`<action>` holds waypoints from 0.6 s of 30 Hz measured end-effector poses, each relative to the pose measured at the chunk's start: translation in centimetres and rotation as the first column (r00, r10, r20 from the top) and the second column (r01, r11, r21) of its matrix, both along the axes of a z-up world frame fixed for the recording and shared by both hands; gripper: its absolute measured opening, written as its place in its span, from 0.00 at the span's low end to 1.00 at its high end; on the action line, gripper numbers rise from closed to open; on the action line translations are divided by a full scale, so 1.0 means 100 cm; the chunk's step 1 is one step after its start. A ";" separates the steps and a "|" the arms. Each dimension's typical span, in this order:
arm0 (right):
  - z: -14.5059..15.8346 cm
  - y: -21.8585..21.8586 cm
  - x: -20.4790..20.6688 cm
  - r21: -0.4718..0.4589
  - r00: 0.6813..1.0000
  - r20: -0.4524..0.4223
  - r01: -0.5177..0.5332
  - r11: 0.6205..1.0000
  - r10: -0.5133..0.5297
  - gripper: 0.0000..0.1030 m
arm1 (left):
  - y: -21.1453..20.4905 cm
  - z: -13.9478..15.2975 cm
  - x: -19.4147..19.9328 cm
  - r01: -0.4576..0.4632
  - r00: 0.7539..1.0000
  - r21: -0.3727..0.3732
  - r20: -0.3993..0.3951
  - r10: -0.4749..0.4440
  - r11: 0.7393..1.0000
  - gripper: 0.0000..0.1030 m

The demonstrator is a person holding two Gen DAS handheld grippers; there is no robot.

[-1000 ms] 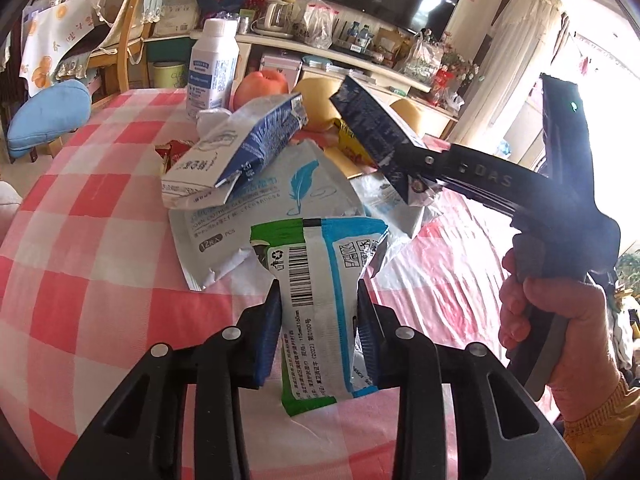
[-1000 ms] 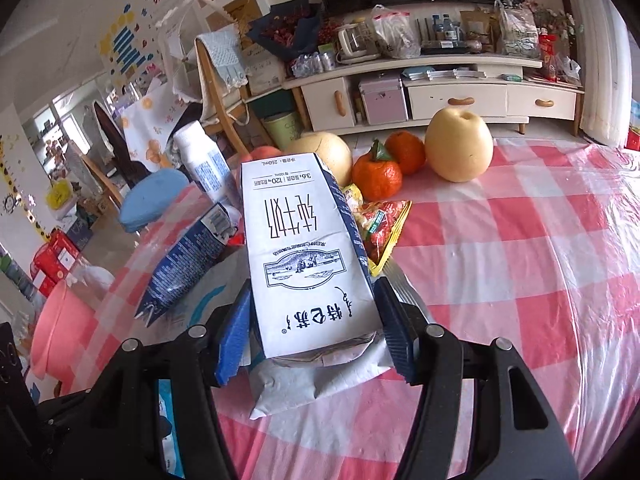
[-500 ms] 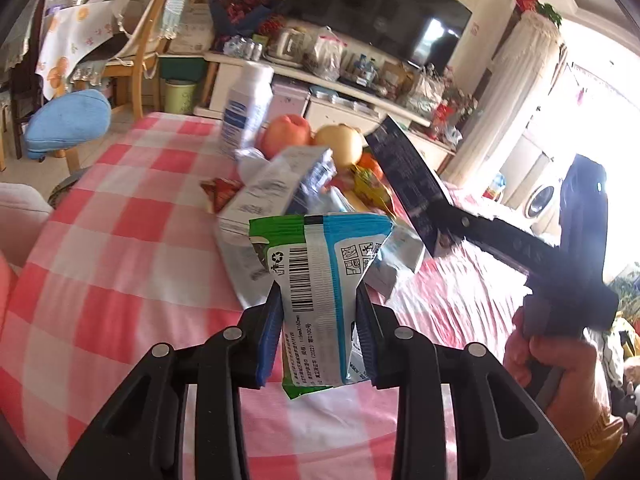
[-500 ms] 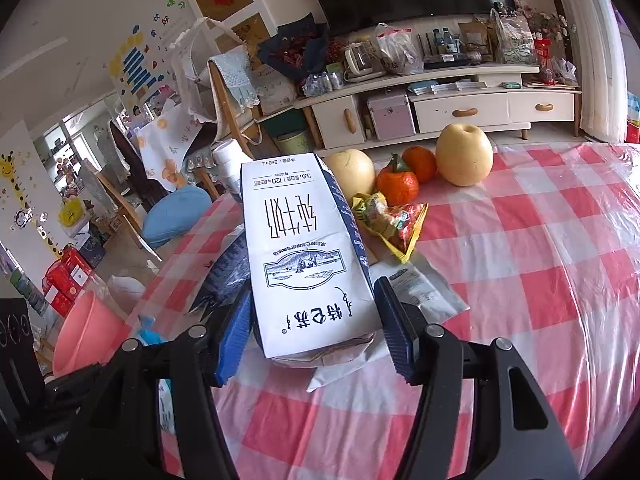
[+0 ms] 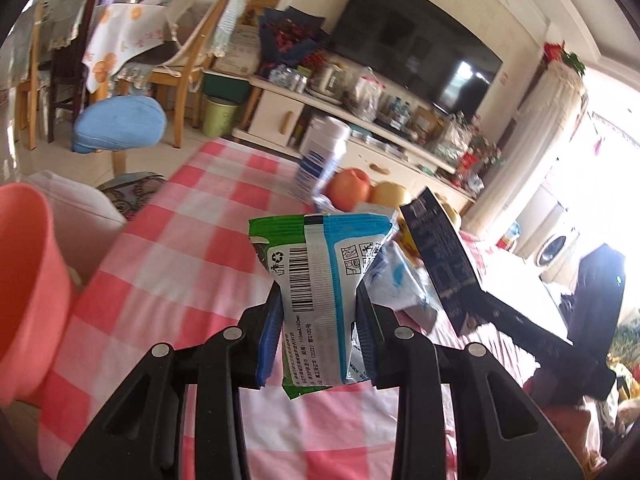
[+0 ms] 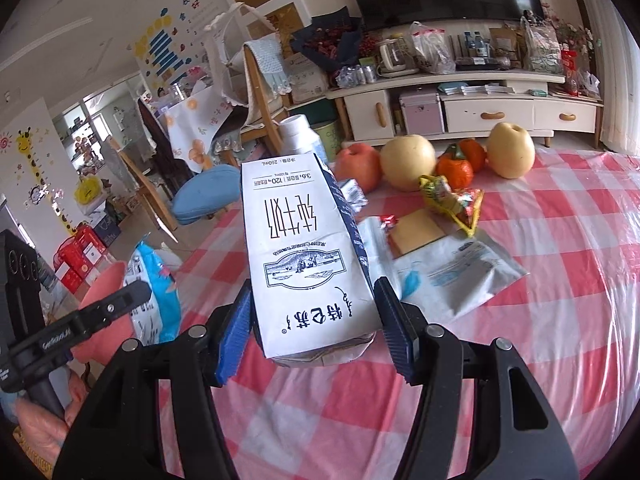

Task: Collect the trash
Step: 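Lift the green packet with the left gripper and drop it into the pink bucket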

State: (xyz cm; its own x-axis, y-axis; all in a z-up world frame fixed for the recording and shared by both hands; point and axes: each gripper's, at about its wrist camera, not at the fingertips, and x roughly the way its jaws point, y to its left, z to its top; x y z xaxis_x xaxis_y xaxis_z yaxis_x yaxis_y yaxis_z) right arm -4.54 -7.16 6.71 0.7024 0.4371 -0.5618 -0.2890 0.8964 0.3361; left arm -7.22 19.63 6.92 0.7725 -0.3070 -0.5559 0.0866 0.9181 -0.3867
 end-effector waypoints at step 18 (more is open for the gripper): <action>0.035 0.176 -0.024 -0.019 0.953 0.030 -0.301 0.954 0.301 0.59 | 0.162 0.014 -0.036 -0.422 0.905 -0.059 0.027 0.424 0.905 0.35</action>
State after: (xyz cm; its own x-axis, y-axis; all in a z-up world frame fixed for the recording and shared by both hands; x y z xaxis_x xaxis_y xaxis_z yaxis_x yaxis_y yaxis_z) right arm -6.91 10.43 10.22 0.5572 0.6231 -0.5490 -0.5563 0.7709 0.3103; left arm -10.83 35.86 8.33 0.8565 0.0268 -0.5155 -0.2900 0.8511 -0.4376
